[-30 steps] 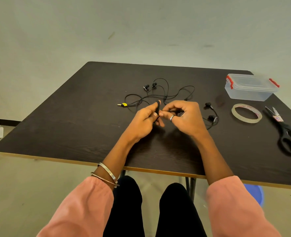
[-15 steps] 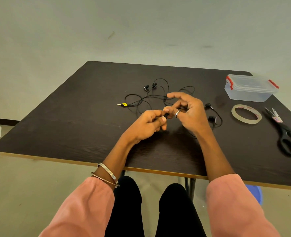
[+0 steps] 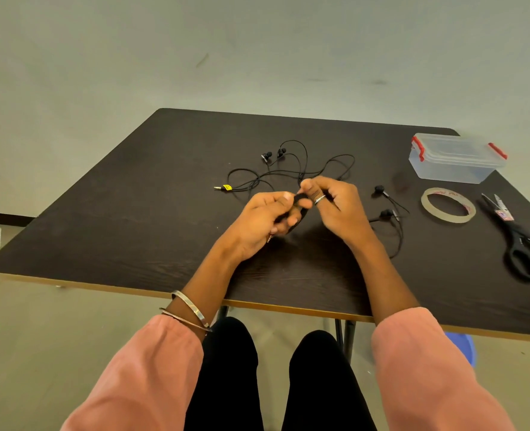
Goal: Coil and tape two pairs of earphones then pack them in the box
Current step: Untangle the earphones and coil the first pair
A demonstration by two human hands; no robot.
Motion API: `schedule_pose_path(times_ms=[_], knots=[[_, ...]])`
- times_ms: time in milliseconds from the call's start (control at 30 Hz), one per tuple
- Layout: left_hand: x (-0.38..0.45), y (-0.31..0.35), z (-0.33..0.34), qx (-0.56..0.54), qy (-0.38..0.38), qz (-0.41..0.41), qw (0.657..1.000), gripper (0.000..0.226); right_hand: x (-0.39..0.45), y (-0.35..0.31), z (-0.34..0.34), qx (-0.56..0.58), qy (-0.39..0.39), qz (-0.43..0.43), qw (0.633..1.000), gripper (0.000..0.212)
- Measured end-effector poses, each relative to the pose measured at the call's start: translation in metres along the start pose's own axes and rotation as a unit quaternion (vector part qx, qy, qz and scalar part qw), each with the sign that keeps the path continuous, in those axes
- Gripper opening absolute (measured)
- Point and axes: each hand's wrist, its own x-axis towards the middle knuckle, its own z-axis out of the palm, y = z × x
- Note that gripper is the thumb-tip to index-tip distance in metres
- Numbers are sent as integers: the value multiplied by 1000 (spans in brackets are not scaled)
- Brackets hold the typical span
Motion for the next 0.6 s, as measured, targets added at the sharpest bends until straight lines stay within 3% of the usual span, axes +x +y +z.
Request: schedule_pose_path(times_ms=[133,233,367,600], knots=[[1,4,-8,-160,61,32,985,36,-2,2,6,-13,-27,29,999,23],[1,5,-12,-219,101,51,969,36,-7,0,12,-93,-114,7,989,14],[-1,7,-14,-236,153,70,957,35,-11,-7,21,-240,-179,-45,953,18],[1,3,-19,-211,237,91,944,31,-14,-19,23,-295,-183,-83,934,23]])
